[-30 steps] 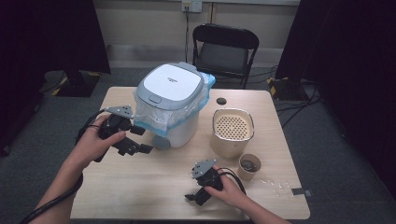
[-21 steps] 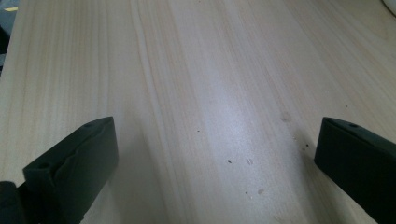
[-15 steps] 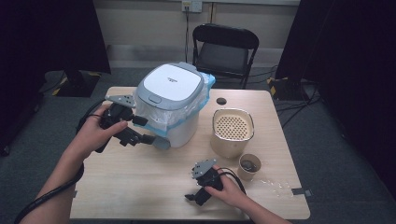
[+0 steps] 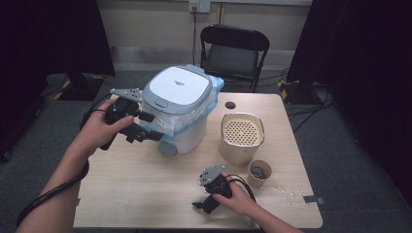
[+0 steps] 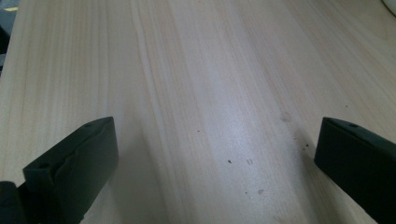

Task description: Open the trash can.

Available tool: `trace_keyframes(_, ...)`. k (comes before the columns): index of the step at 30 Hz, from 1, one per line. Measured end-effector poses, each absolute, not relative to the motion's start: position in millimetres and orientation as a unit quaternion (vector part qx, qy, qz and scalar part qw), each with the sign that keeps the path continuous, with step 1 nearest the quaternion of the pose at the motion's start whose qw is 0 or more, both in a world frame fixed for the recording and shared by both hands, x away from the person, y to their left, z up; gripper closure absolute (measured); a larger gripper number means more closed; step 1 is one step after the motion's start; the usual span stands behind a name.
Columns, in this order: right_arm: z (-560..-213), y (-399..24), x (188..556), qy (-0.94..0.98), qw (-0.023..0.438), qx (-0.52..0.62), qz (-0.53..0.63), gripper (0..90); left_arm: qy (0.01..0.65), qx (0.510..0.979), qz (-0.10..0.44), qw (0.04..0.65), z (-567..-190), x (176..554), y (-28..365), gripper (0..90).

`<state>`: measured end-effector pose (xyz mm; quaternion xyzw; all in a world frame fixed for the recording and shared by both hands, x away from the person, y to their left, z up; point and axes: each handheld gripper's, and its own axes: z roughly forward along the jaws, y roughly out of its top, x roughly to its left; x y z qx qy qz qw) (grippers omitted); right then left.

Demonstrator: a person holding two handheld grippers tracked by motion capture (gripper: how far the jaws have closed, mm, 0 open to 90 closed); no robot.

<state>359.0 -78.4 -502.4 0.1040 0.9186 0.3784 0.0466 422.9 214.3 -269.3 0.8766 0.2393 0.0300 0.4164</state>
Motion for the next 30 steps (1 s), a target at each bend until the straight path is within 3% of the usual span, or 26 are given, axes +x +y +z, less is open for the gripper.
trace_keyframes(13,-502,-78,359,0.919,0.046,0.105,0.378,0.0,0.234,0.872,0.047,0.427,-249,438,203,16.2)
trace_keyframes(30,-502,-79,359,0.919,0.046,0.104,0.377,0.0,0.236,0.869,0.074,0.428,-252,457,194,16.1)
